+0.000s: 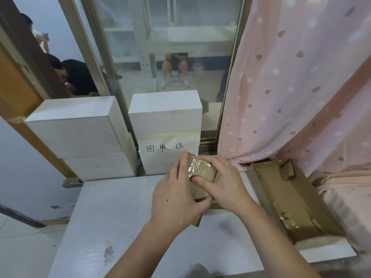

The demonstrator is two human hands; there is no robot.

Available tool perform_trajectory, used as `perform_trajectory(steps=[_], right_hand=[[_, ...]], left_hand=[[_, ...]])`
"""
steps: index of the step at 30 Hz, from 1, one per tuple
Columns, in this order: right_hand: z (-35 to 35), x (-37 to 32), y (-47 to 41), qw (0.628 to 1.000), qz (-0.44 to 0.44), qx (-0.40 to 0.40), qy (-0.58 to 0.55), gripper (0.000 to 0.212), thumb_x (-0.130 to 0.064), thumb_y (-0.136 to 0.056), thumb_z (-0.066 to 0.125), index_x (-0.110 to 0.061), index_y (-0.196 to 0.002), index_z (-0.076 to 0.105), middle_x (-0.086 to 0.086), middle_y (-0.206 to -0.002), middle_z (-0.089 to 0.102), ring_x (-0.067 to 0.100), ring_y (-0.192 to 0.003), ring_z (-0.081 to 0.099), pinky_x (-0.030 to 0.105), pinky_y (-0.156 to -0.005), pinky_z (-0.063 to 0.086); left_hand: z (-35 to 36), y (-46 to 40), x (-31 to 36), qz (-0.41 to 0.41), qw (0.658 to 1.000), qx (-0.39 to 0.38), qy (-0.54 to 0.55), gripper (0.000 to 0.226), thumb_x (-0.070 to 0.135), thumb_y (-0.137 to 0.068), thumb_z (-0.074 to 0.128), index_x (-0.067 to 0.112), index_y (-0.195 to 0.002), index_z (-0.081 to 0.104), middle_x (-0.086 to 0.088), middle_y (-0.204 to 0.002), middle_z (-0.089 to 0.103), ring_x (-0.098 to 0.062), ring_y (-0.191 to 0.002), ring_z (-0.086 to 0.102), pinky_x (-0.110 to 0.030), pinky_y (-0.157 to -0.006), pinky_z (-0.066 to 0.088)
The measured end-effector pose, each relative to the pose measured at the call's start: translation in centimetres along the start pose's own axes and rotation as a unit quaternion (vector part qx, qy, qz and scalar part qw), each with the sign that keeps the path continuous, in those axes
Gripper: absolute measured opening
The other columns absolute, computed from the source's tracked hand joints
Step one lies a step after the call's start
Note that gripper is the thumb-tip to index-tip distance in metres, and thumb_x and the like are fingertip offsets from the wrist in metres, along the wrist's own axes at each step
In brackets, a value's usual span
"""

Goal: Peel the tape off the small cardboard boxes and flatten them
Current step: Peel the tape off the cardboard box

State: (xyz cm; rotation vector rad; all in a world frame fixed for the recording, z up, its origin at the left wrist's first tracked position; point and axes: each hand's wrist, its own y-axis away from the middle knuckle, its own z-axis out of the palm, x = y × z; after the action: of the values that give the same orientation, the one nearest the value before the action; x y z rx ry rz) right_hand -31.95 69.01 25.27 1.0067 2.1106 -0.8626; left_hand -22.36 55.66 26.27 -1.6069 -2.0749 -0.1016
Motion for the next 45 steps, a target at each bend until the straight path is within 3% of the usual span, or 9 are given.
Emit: perform_trajectory(steps=[6, 12, 22, 25, 28, 32, 36, 40, 45], right_hand=[[-0.3, 0.0, -0.5, 1.000, 0.008, 0.002, -0.014, 0.049, -0.045, -0.087, 0.076, -0.031, -0.133, 0.064, -0.019, -0.123, 0.063, 0.001, -0.118, 0.053, 0.026, -0.104, 0.042], [-0.5, 0.0, -0.6, 0.999, 0.021, -0.028, 0.009, 0.087, -0.048, -0.069, 0.089, -0.035, -0.144, 0.049, -0.023, -0.132, 0.052, -0.008, -0.126, 0.041, 0.008, -0.103, 0.030], [-0.7, 0.3, 1.3, 0.994, 0.038, 0.100, -0.005, 0.057, -0.058, -0.071, 0.080, -0.037, -0.121, 0.065, -0.024, -0.113, 0.061, 0.004, -0.116, 0.053, 0.025, -0.097, 0.042], [-0.9, 0.6, 2.1, 0.991, 0.049, 0.119, -0.032, 0.045, -0.044, -0.079, 0.084, -0.031, -0.119, 0.069, -0.020, -0.112, 0.065, 0.007, -0.115, 0.056, 0.023, -0.097, 0.043], [-1.8, 0.6, 2.7, 0.994, 0.032, 0.092, -0.044, 0.029, -0.030, -0.093, 0.073, -0.028, -0.122, 0.070, -0.022, -0.116, 0.065, 0.001, -0.117, 0.055, 0.019, -0.098, 0.042], [-3.0, 0.1, 3.7, 0.999, 0.034, 0.031, -0.027, 0.039, -0.034, -0.092, 0.074, -0.045, -0.126, 0.058, -0.032, -0.125, 0.056, -0.011, -0.124, 0.046, 0.003, -0.097, 0.030], [-2.6, -0.2, 4.8, 0.997, 0.073, 0.035, 0.001, 0.057, -0.046, -0.077, 0.083, -0.051, -0.123, 0.050, -0.037, -0.123, 0.051, -0.006, -0.123, 0.046, 0.013, -0.098, 0.038], [-2.4, 0.2, 5.4, 0.992, 0.111, 0.057, 0.025, 0.064, -0.055, -0.065, 0.085, -0.042, -0.118, 0.051, -0.032, -0.116, 0.050, -0.006, -0.115, 0.047, 0.024, -0.097, 0.042], [-2.2, 0.8, 5.8, 0.989, 0.117, 0.088, 0.024, 0.041, -0.051, -0.080, 0.079, -0.031, -0.109, 0.058, -0.027, -0.104, 0.055, -0.003, -0.103, 0.051, 0.024, -0.085, 0.043]], left_hand=[[0.0, -0.4, 0.0, -0.004, 1.000, -0.010, 0.011, 0.128, 0.081, -0.071, 0.065, 0.032, -0.162, -0.011, 0.011, -0.160, 0.035, -0.013, -0.131, 0.052, -0.031, -0.097, 0.048], [0.4, -0.6, 0.1, -0.039, 0.997, -0.016, 0.061, 0.132, 0.074, -0.068, 0.073, 0.025, -0.163, -0.004, 0.010, -0.156, 0.043, -0.012, -0.132, 0.050, -0.026, -0.101, 0.043], [0.8, -0.4, 0.7, 0.005, 0.989, -0.034, 0.147, 0.125, 0.073, -0.061, 0.080, 0.032, -0.158, 0.013, 0.018, -0.147, 0.043, -0.003, -0.132, 0.044, -0.025, -0.107, 0.043], [0.9, 0.0, 0.8, 0.004, 0.986, -0.075, 0.147, 0.132, 0.077, -0.060, 0.080, 0.037, -0.159, 0.003, 0.018, -0.154, 0.036, -0.004, -0.131, 0.047, -0.022, -0.099, 0.043], [1.0, 0.6, 1.0, -0.014, 0.986, -0.094, 0.138, 0.129, 0.080, -0.060, 0.075, 0.042, -0.158, 0.000, 0.017, -0.149, 0.047, -0.011, -0.119, 0.060, -0.031, -0.092, 0.052], [1.4, 1.3, 1.5, -0.019, 0.990, -0.087, 0.110, 0.124, 0.079, -0.064, 0.073, 0.046, -0.157, -0.002, 0.022, -0.151, 0.044, -0.014, -0.115, 0.064, -0.030, -0.085, 0.050], [2.1, 2.0, 2.5, -0.011, 0.990, -0.103, 0.092, 0.121, 0.066, -0.070, 0.073, 0.047, -0.155, -0.011, 0.021, -0.152, 0.041, -0.015, -0.112, 0.064, -0.025, -0.078, 0.040], [2.5, 2.8, 3.3, -0.015, 0.990, -0.121, 0.065, 0.123, 0.063, -0.070, 0.070, 0.040, -0.158, -0.013, 0.015, -0.152, 0.044, -0.018, -0.114, 0.064, -0.028, -0.084, 0.047], [2.2, 3.1, 3.7, -0.013, 0.991, -0.119, 0.055, 0.122, 0.069, -0.071, 0.067, 0.038, -0.158, -0.012, 0.014, -0.152, 0.045, -0.019, -0.116, 0.064, -0.032, -0.087, 0.050]])
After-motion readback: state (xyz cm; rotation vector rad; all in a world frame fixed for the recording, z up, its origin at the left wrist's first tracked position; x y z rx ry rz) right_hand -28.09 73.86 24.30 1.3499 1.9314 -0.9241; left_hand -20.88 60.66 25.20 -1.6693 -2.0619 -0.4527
